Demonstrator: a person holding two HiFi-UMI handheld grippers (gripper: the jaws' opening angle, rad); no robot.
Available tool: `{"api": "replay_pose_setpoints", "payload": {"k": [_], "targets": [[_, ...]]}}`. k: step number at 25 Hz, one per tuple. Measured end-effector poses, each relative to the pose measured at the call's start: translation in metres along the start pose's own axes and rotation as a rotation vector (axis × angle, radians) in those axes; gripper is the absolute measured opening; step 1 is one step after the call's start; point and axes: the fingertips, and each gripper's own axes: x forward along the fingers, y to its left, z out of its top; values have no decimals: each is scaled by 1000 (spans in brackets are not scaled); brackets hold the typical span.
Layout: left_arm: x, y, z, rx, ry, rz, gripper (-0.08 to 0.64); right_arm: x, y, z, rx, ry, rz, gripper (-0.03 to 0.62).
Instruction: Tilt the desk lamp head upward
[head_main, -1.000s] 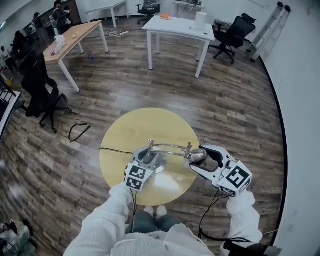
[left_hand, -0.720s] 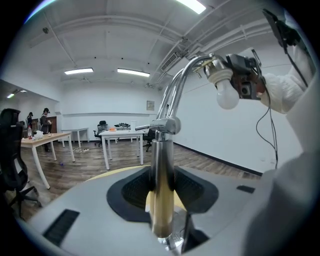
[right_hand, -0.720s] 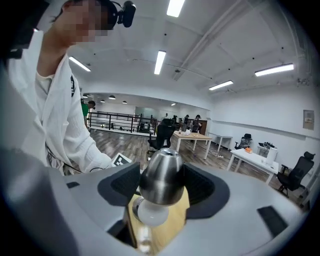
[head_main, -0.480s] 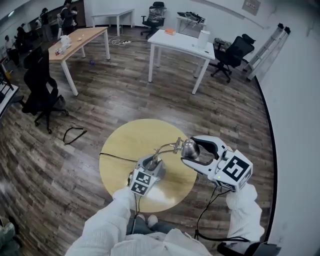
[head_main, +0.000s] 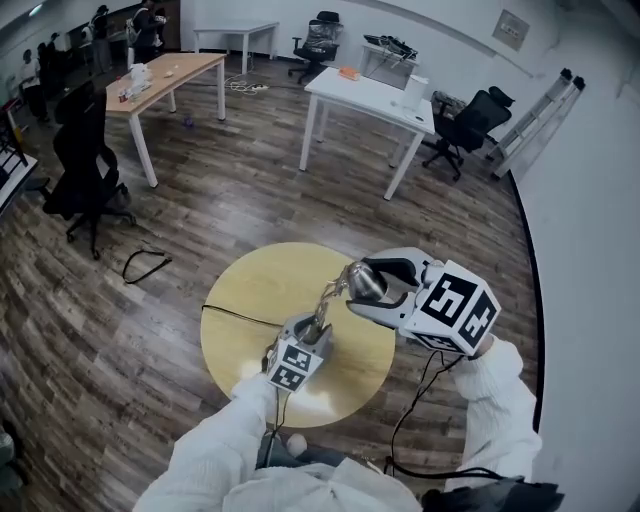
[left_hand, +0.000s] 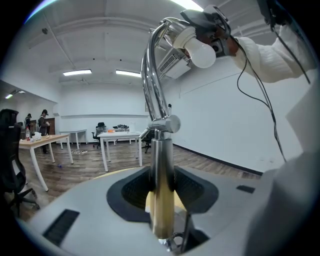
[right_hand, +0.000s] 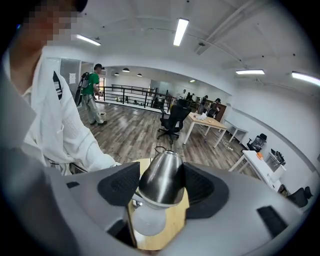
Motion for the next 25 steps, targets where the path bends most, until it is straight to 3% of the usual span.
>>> {"api": "replay_pose_setpoints", "payload": {"k": [5, 11, 21, 25], "targets": [[-1, 4, -3, -2, 4, -2, 140, 17, 0, 14, -19, 73, 24, 279], [2, 6, -1, 2, 19, 2, 138, 26, -4, 24, -27, 94, 45, 279], [2, 2, -5, 38, 30, -46, 138, 18, -3, 26, -4, -106, 16, 280], [3, 2, -3, 51, 29, -32, 138, 7, -6, 27, 25, -165, 4, 279]]}}
